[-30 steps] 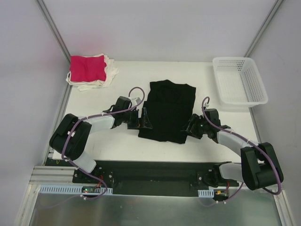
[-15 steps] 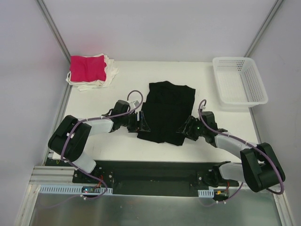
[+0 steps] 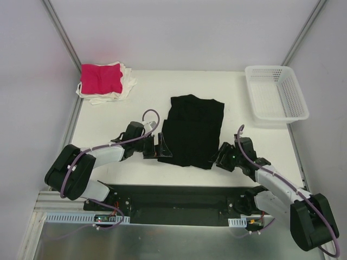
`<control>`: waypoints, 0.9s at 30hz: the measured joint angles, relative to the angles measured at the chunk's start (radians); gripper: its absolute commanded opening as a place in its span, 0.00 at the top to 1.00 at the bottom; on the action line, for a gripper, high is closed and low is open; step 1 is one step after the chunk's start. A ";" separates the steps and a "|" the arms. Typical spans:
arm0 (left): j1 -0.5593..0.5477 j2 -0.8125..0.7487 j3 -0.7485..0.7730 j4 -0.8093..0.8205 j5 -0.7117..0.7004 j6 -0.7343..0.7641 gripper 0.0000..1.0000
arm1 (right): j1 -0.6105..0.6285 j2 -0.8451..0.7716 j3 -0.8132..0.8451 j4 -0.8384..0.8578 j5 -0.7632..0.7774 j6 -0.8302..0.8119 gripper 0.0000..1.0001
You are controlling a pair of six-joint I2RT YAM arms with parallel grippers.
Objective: Fold and stack the t-shirts
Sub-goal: Grab one side of the 2/3 rectangular tshirt with both arms
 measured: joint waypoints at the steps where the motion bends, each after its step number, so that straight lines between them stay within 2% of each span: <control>1: 0.000 -0.011 -0.010 0.000 0.000 0.000 0.09 | 0.000 -0.017 -0.004 -0.016 0.005 0.000 0.43; 7: 0.000 -0.001 -0.017 0.015 0.014 -0.001 0.09 | 0.008 -0.034 -0.013 -0.021 0.018 0.008 0.44; 20: 0.000 0.079 0.015 0.044 0.097 -0.002 0.11 | 0.128 0.086 0.010 0.101 0.037 0.069 0.45; 21: 0.000 0.080 0.015 0.046 0.099 -0.003 0.13 | 0.134 0.095 0.012 0.109 0.039 0.072 0.47; 23: 0.000 0.089 0.016 0.053 0.109 -0.006 0.26 | 0.141 0.106 0.014 0.126 0.040 0.079 0.51; 27: 0.000 0.108 0.016 0.058 0.117 -0.011 0.44 | 0.147 0.110 0.011 0.124 0.055 0.087 0.59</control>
